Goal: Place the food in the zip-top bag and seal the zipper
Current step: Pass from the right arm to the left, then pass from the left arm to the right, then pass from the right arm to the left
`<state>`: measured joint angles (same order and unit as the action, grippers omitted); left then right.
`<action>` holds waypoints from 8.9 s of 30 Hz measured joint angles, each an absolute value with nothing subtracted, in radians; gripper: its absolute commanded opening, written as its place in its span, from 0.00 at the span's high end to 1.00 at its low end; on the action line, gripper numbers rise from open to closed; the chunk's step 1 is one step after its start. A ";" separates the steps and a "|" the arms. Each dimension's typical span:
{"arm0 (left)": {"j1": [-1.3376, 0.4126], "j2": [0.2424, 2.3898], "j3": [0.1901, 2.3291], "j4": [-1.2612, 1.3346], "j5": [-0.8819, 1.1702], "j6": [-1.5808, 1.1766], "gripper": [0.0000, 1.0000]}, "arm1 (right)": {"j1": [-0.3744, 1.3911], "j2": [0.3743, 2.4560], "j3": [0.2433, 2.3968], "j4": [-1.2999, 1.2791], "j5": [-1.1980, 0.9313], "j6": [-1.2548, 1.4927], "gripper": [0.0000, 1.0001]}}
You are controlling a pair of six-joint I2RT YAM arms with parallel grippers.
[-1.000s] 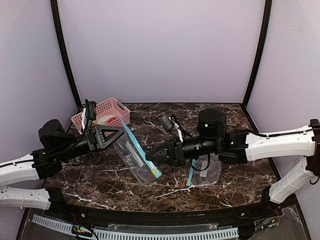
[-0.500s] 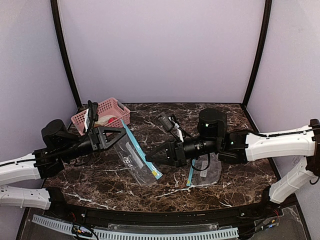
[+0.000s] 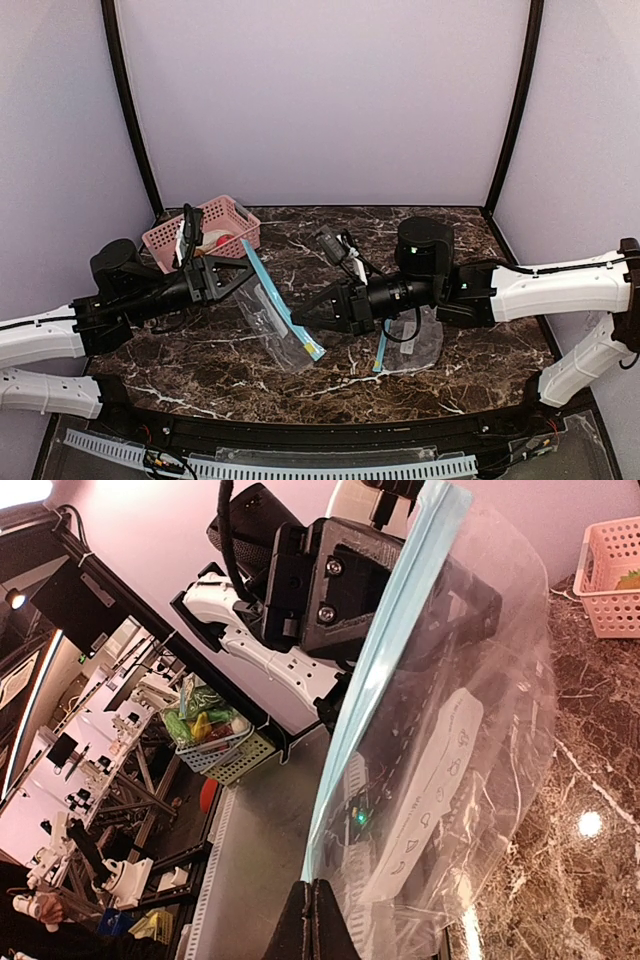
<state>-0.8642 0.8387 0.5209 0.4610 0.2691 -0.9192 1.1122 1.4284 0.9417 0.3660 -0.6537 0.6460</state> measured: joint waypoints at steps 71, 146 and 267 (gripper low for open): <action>-0.864 0.846 0.491 0.606 0.348 -0.931 0.56 | 1.106 1.429 0.929 0.397 -0.633 0.668 1.00; -0.864 0.954 0.631 0.027 0.076 -0.947 0.99 | 1.329 1.891 1.588 -0.452 0.238 0.500 0.77; -0.908 1.071 0.603 0.064 0.103 -0.901 0.53 | 1.319 1.842 1.507 -0.450 0.300 0.604 1.00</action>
